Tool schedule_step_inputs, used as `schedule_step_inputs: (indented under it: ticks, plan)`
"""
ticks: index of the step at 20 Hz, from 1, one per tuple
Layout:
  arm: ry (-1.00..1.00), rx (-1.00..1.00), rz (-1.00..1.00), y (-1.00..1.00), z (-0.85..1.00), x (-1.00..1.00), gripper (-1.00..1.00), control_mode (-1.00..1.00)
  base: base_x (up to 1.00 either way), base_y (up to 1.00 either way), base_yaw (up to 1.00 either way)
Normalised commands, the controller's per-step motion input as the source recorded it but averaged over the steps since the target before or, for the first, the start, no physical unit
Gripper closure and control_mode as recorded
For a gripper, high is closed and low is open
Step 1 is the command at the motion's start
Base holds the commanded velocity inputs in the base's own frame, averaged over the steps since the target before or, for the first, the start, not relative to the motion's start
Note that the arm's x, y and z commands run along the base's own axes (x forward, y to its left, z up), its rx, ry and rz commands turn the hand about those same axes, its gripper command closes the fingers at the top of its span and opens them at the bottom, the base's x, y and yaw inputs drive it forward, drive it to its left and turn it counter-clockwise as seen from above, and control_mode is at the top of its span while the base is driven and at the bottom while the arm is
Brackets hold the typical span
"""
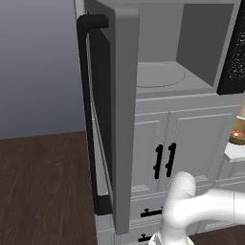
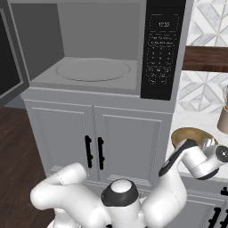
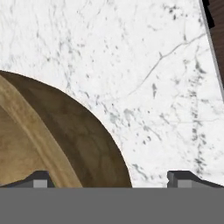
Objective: Open the microwave, place the bowl with waffle inside the microwave, then close the microwave door and turn it on.
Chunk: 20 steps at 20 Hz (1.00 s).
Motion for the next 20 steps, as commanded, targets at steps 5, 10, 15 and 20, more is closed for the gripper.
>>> schedule_step_inputs:
  ticks: [5, 10, 15, 20]
  plan:
    - [0.00, 0.00, 0.00, -0.02, -0.01, 0.02, 1.00, -1.00, 0.00, 0.00, 0.00]
    - [0.00, 0.00, 0.00, 0.00, 0.00, 0.00, 1.00, -1.00, 0.00, 0.00, 0.00]
    - [0.00, 0.00, 0.00, 0.00, 0.00, -0.03, 1.00, -1.00, 0.00, 0.00, 0.00]
    - [-0.08, 0.00, 0.00, -0.04, 0.00, -0.75, 1.00, -1.00, 0.00, 0.00, 0.00]
